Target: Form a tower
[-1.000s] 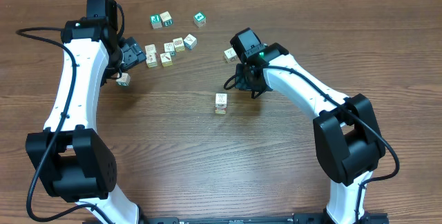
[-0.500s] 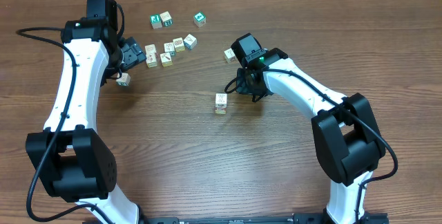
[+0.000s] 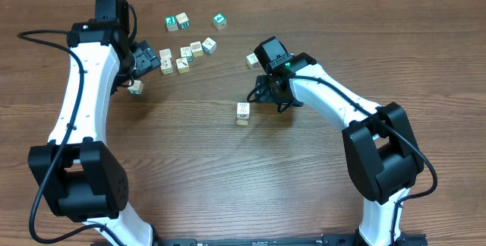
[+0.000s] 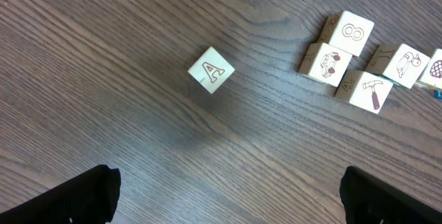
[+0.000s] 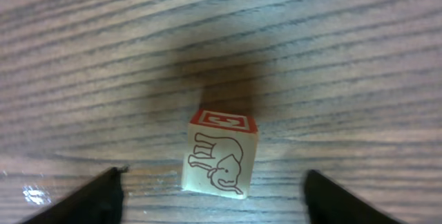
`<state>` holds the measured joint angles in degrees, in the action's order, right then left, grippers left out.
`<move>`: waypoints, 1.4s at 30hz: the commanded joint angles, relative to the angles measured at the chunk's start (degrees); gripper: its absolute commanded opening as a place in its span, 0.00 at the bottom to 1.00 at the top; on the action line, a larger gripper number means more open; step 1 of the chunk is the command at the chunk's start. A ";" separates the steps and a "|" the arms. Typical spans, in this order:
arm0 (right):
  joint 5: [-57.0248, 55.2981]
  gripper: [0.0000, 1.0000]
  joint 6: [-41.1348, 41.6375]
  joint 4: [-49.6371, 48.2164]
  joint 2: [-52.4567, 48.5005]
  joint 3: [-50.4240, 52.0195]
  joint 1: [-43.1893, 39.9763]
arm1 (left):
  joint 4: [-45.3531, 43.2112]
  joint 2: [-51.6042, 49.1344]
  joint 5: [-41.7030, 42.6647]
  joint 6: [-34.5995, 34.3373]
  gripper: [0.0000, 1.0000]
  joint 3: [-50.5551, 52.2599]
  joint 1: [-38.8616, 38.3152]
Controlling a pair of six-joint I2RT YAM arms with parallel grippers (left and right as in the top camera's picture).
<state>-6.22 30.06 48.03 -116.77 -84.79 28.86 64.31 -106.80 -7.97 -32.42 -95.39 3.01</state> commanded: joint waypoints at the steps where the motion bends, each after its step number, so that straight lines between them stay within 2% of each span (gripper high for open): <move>1: -0.15 0.95 0.11 -0.17 -0.39 0.22 -0.07 | -0.07 0.94 0.09 0.70 1.00 -0.74 -0.02; 3: -0.15 1.00 0.11 -0.17 -0.39 0.22 -0.07 | -0.07 0.94 0.09 0.72 1.00 -0.74 -0.02; 35: 0.50 1.00 0.09 -2.12 -0.37 0.20 -0.50 | -0.04 0.94 0.07 0.72 0.99 -0.74 -0.02; 42: 10.21 1.00 -2.95 -2.27 -0.37 -0.42 -3.39 | -0.07 0.94 0.09 0.70 1.00 -0.74 -0.02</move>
<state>-0.54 28.99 45.91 -116.77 -84.77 26.87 64.29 -106.80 -7.97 -32.42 -95.39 3.01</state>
